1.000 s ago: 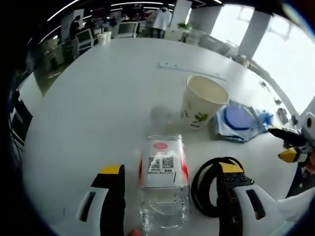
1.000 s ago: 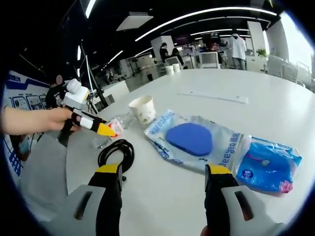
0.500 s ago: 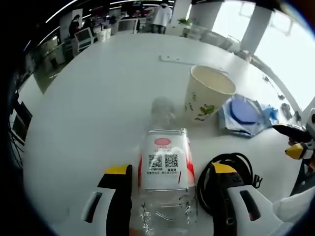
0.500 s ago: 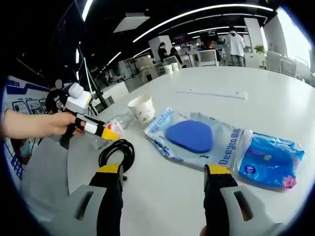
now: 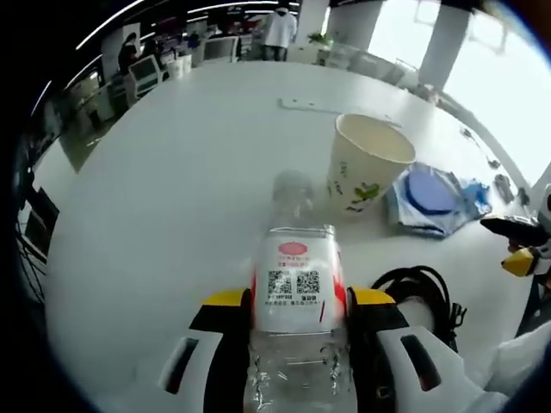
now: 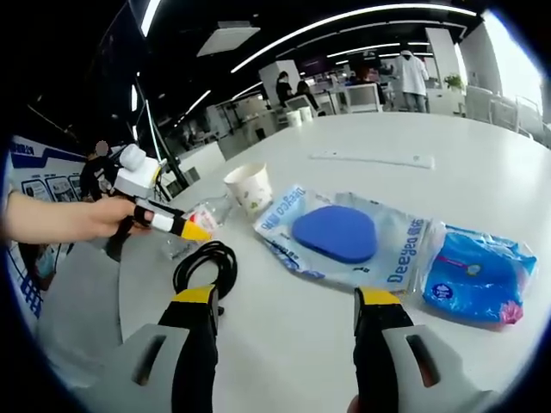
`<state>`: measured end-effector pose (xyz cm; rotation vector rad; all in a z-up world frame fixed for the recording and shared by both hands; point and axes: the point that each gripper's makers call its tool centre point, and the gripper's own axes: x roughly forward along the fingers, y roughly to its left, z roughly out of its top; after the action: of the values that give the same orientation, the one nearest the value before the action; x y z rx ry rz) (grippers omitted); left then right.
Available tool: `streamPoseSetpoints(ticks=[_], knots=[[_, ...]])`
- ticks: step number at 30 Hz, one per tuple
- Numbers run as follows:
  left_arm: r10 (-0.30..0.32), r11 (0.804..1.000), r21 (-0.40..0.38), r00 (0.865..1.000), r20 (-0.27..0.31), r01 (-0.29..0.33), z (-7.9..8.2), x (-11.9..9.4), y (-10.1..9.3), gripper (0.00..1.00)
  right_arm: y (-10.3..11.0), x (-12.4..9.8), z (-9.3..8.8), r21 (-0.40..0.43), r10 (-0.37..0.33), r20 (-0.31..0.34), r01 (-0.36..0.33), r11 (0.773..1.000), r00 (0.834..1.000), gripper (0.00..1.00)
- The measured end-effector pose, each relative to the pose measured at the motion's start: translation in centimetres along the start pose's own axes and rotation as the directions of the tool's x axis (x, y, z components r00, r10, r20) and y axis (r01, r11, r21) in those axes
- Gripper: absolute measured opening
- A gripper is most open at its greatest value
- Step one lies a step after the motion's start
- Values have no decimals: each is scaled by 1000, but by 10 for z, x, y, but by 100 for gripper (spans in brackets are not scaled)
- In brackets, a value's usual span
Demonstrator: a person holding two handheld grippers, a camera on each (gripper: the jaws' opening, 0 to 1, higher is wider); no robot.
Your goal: Arrange the tabletop items into an orderly group along one side of the table until the central work area is clear of visible clutter.
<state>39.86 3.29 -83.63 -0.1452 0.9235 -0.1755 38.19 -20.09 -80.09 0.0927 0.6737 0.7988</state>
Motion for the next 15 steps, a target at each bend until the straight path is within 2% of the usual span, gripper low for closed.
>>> streamPoseSetpoints(ticks=[2, 10, 15], knots=[[-6, 999, -44, 1000, -1, 6, -2, -1, 2, 38, -1, -1, 0, -5, -5, -2, 5, 1000, 1000, 61], [-4, 999, -38, 1000, 5, 4, -2, -4, 4, 35, -4, -3, -1, 1, -14, -2, 14, 1000, 1000, 61], [-6, 999, -47, 999, 42, 8, 7, -12, 4, 34, 0, -2, 3, 4, -8, 7, 8, 1000, 1000, 61]])
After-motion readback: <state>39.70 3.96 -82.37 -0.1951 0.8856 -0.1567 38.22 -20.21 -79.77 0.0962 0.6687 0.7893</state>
